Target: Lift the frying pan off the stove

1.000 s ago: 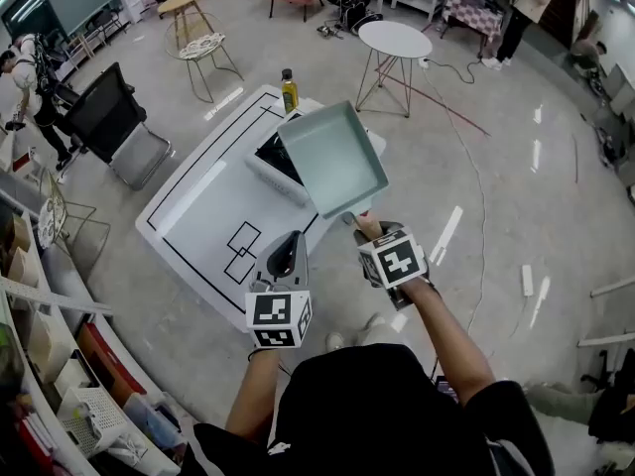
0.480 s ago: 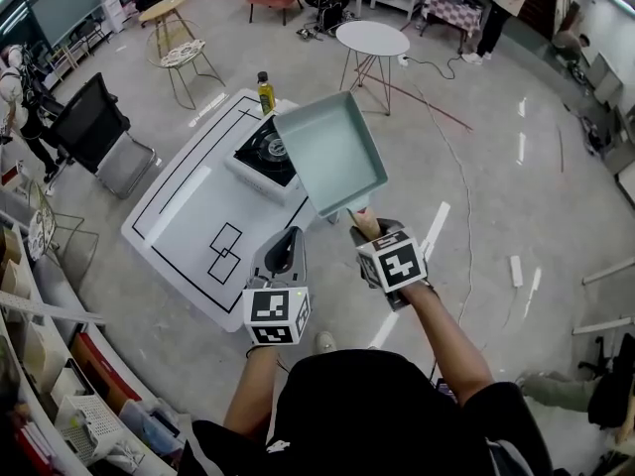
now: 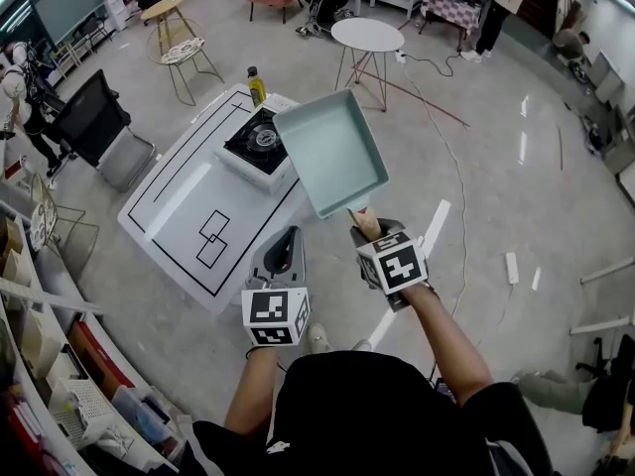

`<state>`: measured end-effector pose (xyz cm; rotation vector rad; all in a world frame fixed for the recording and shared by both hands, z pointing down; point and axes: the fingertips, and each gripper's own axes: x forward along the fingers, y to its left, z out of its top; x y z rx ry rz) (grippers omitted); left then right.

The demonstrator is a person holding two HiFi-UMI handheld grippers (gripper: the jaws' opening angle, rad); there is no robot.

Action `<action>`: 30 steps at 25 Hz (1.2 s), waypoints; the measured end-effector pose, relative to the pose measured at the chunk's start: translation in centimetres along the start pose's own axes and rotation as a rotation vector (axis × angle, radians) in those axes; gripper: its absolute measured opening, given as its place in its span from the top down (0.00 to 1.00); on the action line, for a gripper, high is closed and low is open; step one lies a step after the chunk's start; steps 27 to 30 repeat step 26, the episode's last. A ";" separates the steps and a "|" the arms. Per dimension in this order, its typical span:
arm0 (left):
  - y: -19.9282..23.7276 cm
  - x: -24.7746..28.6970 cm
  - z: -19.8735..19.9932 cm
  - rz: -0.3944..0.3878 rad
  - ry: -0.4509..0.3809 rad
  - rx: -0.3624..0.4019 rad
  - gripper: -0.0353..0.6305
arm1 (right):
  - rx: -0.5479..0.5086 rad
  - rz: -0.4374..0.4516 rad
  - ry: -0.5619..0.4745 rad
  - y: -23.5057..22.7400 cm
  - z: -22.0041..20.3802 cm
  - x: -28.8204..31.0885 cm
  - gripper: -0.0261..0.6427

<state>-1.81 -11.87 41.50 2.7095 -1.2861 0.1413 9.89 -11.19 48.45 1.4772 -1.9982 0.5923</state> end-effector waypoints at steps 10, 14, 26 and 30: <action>-3.8 -1.9 -0.4 0.023 0.008 0.014 0.93 | -0.005 0.022 -0.016 -0.6 -2.4 -3.1 0.85; -5.1 -2.3 -0.4 0.022 0.016 0.028 0.93 | 0.003 0.028 -0.019 -0.9 -3.1 -3.9 0.85; -6.7 -2.5 -0.3 0.016 0.011 -0.006 0.93 | 0.013 0.031 -0.015 -1.7 -4.4 -5.0 0.85; -6.7 -2.5 -0.3 0.016 0.011 -0.006 0.93 | 0.013 0.031 -0.015 -1.7 -4.4 -5.0 0.85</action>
